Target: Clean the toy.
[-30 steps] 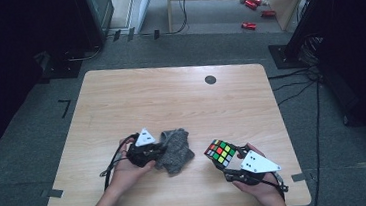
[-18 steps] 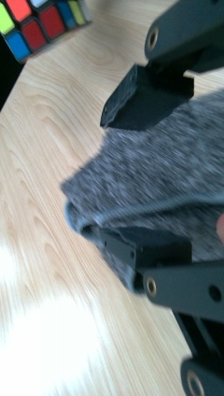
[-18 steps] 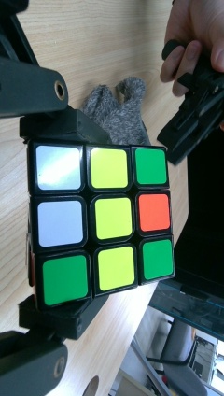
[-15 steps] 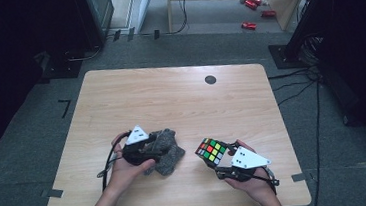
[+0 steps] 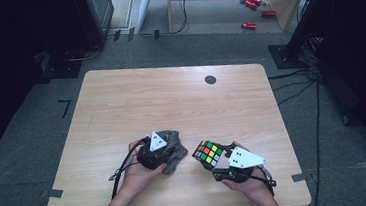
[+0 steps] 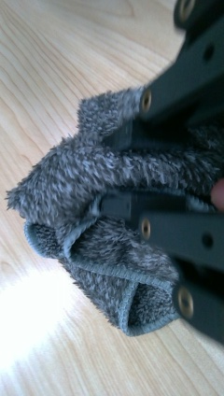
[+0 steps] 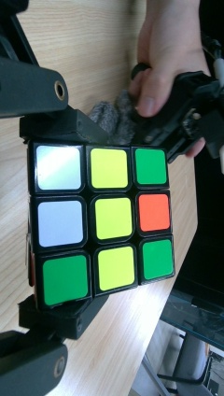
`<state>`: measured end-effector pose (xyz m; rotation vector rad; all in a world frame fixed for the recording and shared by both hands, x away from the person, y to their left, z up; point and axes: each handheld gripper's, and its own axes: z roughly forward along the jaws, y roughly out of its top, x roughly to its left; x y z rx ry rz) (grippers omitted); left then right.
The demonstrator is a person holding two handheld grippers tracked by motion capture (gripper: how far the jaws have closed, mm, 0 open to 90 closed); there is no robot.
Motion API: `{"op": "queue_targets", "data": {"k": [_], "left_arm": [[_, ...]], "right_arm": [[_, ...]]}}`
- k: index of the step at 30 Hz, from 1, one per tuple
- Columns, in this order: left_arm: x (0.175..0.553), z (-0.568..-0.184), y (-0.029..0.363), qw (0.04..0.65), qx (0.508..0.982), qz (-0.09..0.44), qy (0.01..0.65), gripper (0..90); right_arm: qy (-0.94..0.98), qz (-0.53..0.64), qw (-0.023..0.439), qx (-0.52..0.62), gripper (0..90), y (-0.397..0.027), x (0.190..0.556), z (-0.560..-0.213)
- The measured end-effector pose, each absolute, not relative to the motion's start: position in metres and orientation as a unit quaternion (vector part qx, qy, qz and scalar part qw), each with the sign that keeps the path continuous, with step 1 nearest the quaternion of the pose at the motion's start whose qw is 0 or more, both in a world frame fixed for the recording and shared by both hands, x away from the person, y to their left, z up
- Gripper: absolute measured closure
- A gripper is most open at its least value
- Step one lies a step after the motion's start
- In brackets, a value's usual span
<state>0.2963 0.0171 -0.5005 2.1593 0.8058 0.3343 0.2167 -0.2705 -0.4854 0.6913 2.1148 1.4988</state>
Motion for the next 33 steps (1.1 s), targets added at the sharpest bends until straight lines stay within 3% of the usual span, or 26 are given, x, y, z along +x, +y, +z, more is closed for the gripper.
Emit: {"op": "queue_targets", "data": {"k": [7,14,20,26,33], "left_arm": [[0.287,-0.467,0.037,0.511,0.807,0.107,0.274,84.1],[0.272,-0.442,0.041,0.609,0.766,0.031,0.203,84.0],[0.27,-0.452,0.027,0.595,0.781,-0.003,0.189,83.5],[0.269,-0.458,0.022,0.565,0.803,0.0,0.19,83.3],[0.26,-0.447,0.023,0.597,0.784,-0.018,0.166,83.3]], "right_arm": [[0.764,0.545,0.235,0.254,34.3,-0.273,0.215,-0.484],[0.77,0.541,0.24,0.236,34.3,-0.264,0.214,-0.487],[0.775,0.548,0.235,0.208,34.3,-0.251,0.209,-0.487],[0.78,0.547,0.242,0.184,34.6,-0.247,0.205,-0.48],[0.775,0.552,0.239,0.193,34.5,-0.246,0.206,-0.48]]}}
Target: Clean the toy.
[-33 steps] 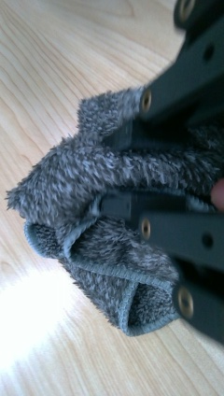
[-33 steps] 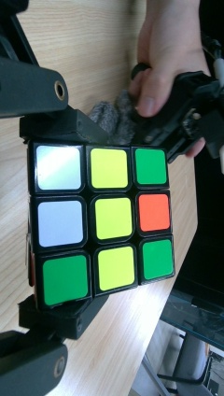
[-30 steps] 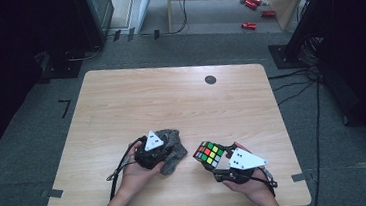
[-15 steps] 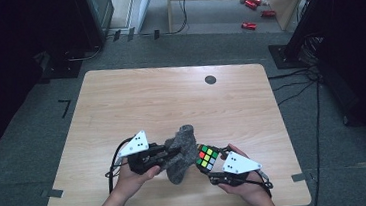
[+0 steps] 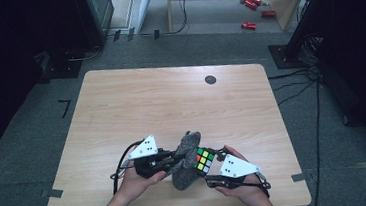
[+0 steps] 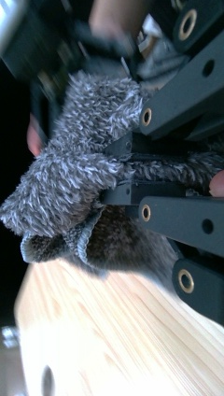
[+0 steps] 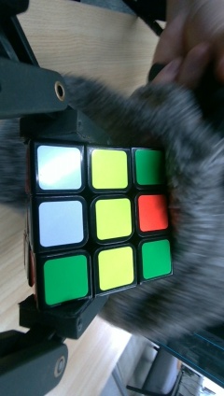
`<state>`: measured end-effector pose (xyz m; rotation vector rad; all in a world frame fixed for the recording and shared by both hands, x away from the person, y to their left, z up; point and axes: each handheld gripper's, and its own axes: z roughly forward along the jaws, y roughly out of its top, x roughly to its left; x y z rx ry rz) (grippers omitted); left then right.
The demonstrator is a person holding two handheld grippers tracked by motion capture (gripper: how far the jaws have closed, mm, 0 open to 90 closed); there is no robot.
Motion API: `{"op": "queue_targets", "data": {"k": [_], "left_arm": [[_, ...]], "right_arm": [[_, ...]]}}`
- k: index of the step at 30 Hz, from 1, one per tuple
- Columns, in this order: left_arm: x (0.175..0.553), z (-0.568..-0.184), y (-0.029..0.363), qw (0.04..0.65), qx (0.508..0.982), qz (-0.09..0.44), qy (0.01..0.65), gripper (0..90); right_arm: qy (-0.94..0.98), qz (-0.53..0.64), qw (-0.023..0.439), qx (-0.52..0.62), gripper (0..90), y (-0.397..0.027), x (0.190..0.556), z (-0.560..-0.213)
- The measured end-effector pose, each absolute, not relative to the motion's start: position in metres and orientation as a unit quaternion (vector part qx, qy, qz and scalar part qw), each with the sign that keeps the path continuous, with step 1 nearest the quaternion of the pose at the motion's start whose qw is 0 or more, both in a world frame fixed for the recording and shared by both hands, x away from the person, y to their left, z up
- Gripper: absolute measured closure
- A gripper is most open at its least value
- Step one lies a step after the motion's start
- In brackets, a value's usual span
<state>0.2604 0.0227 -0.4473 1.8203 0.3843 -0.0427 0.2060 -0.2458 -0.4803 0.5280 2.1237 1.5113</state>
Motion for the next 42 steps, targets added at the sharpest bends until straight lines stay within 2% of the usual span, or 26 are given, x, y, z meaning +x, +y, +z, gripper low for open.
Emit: {"op": "queue_targets", "data": {"k": [3,11,17,27,34,42], "left_arm": [[0.256,-0.445,0.019,0.584,0.795,0.005,0.161,82.8],[0.27,-0.46,0.03,0.568,0.795,-0.018,0.211,82.6],[0.263,-0.45,0.028,0.592,0.783,-0.03,0.189,82.7],[0.27,-0.462,0.028,0.551,0.806,-0.006,0.217,82.6],[0.262,-0.451,0.028,0.582,0.79,-0.012,0.19,82.5],[0.27,-0.466,0.027,0.539,0.814,0.003,0.218,82.3]], "right_arm": [[0.786,0.538,0.237,0.19,34.6,-0.239,0.208,-0.485],[0.782,0.546,0.239,0.181,34.6,-0.239,0.207,-0.478],[0.784,0.546,0.235,0.178,34.6,-0.237,0.207,-0.481],[0.783,0.545,0.241,0.18,34.6,-0.24,0.206,-0.477],[0.783,0.546,0.235,0.18,34.6,-0.237,0.207,-0.48],[0.787,0.538,0.243,0.182,34.6,-0.24,0.206,-0.478]]}}
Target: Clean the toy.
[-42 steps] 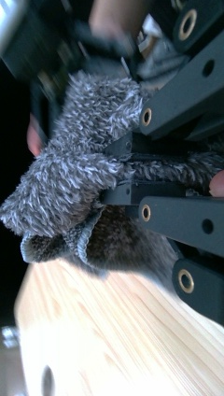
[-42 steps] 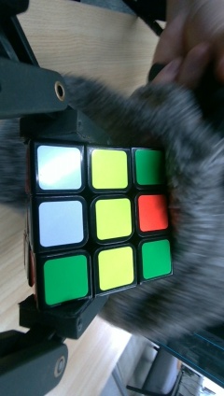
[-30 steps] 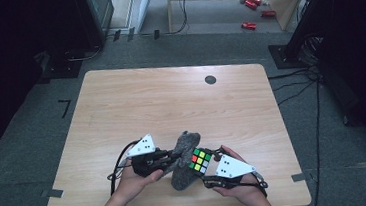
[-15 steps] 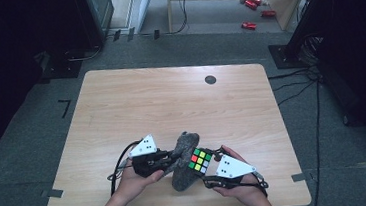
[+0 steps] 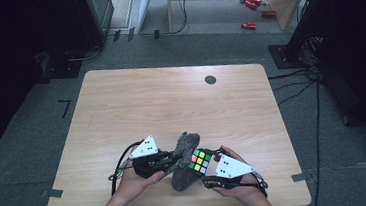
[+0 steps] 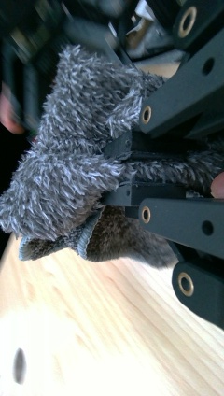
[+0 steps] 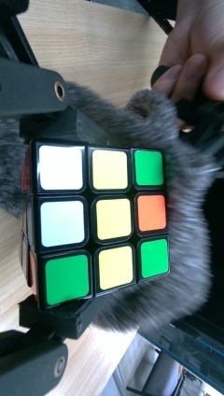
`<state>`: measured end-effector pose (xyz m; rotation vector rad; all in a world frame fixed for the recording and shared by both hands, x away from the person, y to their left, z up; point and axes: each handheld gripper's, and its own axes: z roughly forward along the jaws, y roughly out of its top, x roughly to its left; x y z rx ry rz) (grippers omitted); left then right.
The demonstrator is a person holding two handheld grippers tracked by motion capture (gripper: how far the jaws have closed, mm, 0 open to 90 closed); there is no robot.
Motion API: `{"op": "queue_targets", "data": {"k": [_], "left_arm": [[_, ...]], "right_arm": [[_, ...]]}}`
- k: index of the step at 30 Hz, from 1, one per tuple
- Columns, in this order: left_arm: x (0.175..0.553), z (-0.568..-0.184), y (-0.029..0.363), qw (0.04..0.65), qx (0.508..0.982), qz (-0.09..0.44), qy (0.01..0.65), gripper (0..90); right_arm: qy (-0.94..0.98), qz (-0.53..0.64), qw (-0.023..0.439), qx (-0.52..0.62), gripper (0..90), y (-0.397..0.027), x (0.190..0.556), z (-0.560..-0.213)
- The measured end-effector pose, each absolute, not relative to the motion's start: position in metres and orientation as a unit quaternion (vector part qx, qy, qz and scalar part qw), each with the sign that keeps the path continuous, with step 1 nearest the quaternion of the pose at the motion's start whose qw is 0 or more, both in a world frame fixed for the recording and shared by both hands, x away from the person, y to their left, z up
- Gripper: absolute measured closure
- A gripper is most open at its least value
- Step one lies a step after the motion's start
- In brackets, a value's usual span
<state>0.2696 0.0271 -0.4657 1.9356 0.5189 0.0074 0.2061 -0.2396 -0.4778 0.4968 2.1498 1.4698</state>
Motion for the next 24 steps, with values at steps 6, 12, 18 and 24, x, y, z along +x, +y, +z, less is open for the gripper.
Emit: {"op": "queue_targets", "data": {"k": [6,12,18,24], "left_arm": [[0.266,-0.46,0.027,0.552,0.807,0.002,0.212,82.7],[0.262,-0.453,0.026,0.568,0.8,-0.004,0.196,82.4],[0.269,-0.464,0.028,0.545,0.81,-0.006,0.217,82.3],[0.268,-0.465,0.026,0.53,0.819,0.009,0.221,82.7]], "right_arm": [[0.78,0.546,0.244,0.185,34.6,-0.241,0.206,-0.478],[0.79,0.532,0.245,0.181,34.6,-0.235,0.206,-0.483],[0.788,0.533,0.25,0.18,34.6,-0.237,0.205,-0.478],[0.785,0.531,0.259,0.186,34.5,-0.239,0.205,-0.477]]}}
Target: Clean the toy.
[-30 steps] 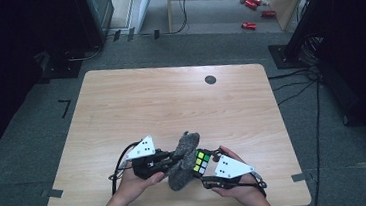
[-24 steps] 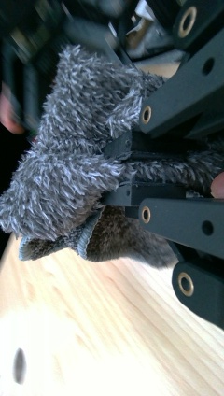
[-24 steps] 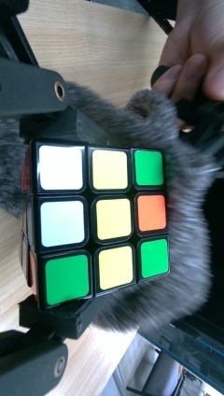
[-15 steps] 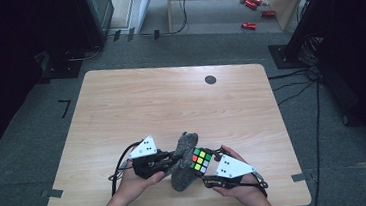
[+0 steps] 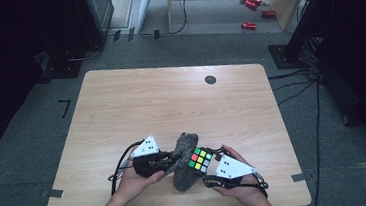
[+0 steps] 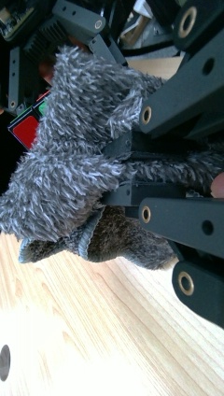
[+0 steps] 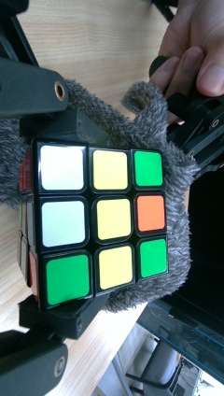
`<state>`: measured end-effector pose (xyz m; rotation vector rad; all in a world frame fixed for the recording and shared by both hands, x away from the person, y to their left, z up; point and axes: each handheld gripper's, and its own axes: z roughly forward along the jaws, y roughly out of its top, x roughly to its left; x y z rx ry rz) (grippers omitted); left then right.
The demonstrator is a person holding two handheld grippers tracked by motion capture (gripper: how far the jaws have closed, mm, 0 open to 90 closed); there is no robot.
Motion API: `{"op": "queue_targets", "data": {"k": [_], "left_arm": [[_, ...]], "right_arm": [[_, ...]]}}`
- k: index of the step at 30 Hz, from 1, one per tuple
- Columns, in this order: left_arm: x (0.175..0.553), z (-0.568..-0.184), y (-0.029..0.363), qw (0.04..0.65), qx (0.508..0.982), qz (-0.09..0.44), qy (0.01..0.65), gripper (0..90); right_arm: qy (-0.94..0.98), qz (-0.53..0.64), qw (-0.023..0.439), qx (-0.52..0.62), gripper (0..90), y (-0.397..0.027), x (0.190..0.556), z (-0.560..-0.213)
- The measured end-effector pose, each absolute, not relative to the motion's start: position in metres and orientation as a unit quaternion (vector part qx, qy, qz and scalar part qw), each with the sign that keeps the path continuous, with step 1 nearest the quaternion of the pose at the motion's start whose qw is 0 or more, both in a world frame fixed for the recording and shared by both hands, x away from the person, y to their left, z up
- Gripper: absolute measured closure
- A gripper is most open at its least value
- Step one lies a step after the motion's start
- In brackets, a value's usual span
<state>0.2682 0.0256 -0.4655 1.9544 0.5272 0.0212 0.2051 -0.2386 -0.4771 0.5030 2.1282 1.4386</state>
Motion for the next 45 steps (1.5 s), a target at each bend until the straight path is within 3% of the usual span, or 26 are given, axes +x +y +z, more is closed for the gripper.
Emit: {"op": "queue_targets", "data": {"k": [6,22,29,45], "left_arm": [[0.26,-0.451,0.026,0.573,0.795,-0.011,0.197,82.8],[0.27,-0.466,0.027,0.542,0.811,-0.005,0.222,82.7],[0.262,-0.454,0.027,0.581,0.789,-0.015,0.198,83.5],[0.273,-0.475,0.026,0.519,0.823,0.012,0.232,82.5]], "right_arm": [[0.786,0.533,0.254,0.186,34.6,-0.235,0.206,-0.482],[0.787,0.527,0.262,0.187,34.6,-0.236,0.206,-0.478],[0.783,0.536,0.256,0.187,34.6,-0.235,0.206,-0.48],[0.767,0.55,0.257,0.207,34.6,-0.245,0.207,-0.472]]}}
